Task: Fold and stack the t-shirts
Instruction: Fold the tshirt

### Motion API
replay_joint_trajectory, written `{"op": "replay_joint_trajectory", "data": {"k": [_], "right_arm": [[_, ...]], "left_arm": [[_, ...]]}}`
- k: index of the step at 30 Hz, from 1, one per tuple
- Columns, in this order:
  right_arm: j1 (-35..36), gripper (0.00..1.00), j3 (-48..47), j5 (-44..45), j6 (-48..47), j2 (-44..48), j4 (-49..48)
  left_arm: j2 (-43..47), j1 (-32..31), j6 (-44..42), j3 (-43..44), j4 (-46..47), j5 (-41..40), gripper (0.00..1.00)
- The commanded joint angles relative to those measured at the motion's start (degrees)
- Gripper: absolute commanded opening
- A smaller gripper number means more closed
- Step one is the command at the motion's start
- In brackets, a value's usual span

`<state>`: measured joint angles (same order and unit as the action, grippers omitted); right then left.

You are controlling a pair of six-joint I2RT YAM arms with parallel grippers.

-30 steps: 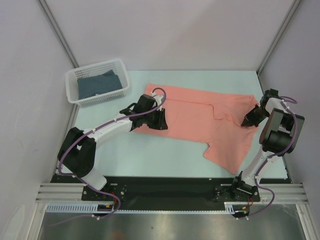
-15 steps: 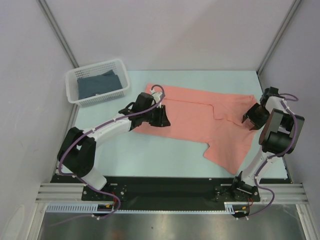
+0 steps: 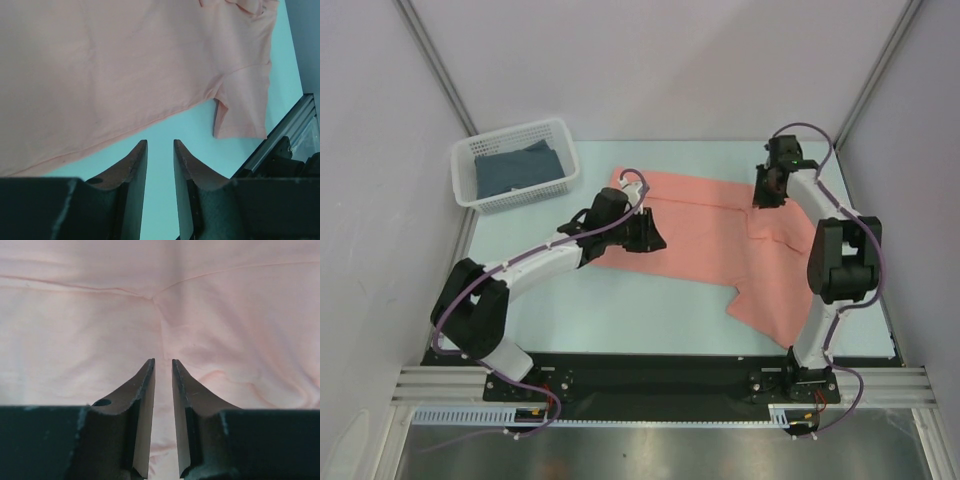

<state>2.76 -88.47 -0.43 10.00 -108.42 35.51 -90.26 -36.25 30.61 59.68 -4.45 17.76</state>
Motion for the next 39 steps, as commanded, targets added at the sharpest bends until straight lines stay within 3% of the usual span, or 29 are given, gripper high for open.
{"op": "replay_joint_trajectory", "data": {"k": [1, 8, 13, 25, 31, 39], "right_arm": [[2.1, 0.25, -3.1, 2.8, -4.7, -4.2, 2.8], [5.2, 0.35, -4.9, 3.2, -2.7, -8.4, 5.8], [6.5, 0.37, -0.7, 5.0, -2.5, -6.9, 4.0], [7.3, 0.34, 0.1, 11.1, -5.5, -7.0, 5.4], [7.2, 0.34, 0.7, 9.8, -5.3, -8.5, 5.3], [7.3, 0.24, 0.4, 10.2, -4.9, -9.8, 5.5]], "left_arm": [[6.0, -0.1, 0.2, -2.4, -1.3, -2.3, 0.32], [8.4, 0.2, -1.3, -3.7, -3.9, -3.5, 0.33], [9.1, 1.0, -2.1, -3.4, -4.8, -3.3, 0.33], [9.5, 3.5, -3.3, -4.1, -5.6, -1.4, 0.33], [9.0, 3.6, -3.2, -3.8, -5.5, -1.1, 0.33], [8.7, 3.9, -3.1, -3.7, -5.6, -1.1, 0.33]]}}
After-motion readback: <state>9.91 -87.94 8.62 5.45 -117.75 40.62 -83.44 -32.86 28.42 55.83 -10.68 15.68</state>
